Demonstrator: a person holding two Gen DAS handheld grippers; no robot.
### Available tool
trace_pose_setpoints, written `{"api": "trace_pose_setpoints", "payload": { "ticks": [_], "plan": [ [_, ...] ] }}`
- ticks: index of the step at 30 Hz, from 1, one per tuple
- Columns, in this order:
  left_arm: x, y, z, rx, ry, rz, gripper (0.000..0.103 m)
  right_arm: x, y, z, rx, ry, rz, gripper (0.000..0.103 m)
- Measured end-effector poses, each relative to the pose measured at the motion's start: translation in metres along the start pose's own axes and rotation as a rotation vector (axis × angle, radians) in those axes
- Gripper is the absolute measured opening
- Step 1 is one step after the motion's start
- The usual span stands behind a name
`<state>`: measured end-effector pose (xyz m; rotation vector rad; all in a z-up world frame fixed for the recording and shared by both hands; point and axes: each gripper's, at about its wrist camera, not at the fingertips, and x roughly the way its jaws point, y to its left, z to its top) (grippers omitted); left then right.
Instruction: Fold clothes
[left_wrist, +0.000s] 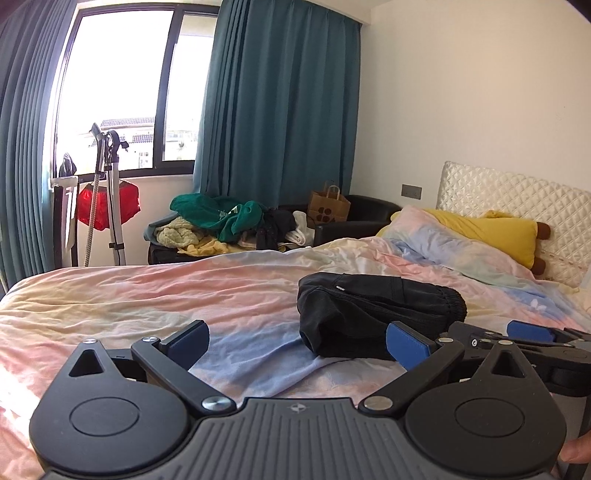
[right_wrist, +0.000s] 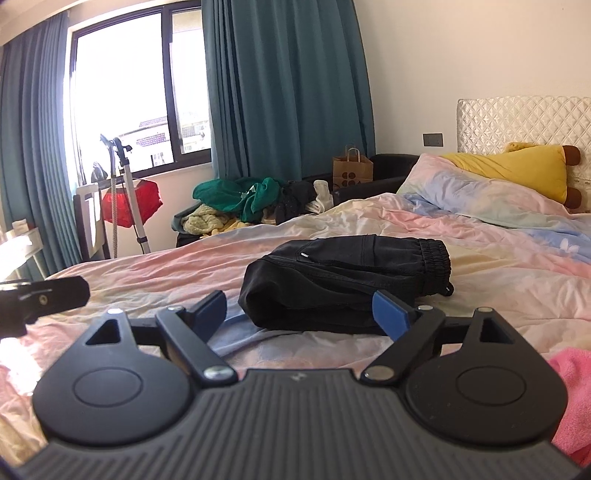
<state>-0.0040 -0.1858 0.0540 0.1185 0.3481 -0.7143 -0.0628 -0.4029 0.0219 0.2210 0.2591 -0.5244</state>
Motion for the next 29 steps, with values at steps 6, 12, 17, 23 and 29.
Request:
{"api": "trace_pose_setpoints", "payload": {
  "ticks": [6, 12, 17, 23, 29],
  "plan": [
    [0.017, -0.001, -0.014, 0.0, 0.042, -0.011, 0.103, 0.009, 0.002, -0.005, -0.019, 0.014, -0.016, 0.087],
    [0.024, -0.008, -0.018, 0.015, 0.05, 0.002, 0.103, 0.017, 0.003, -0.009, -0.037, 0.029, -0.032, 0.087],
    [0.025, -0.008, -0.02, 0.007, 0.059, 0.002, 0.103, 0.019, 0.002, -0.011, -0.03, 0.034, -0.041, 0.087],
    [0.024, -0.008, -0.02, 0.006, 0.056, 0.009, 0.103, 0.019, 0.003, -0.013, -0.039, 0.036, -0.05, 0.087],
    [0.022, -0.004, -0.021, -0.005, 0.06, 0.021, 0.103, 0.019, 0.007, -0.014, -0.05, 0.034, -0.056, 0.087]
  ]
}}
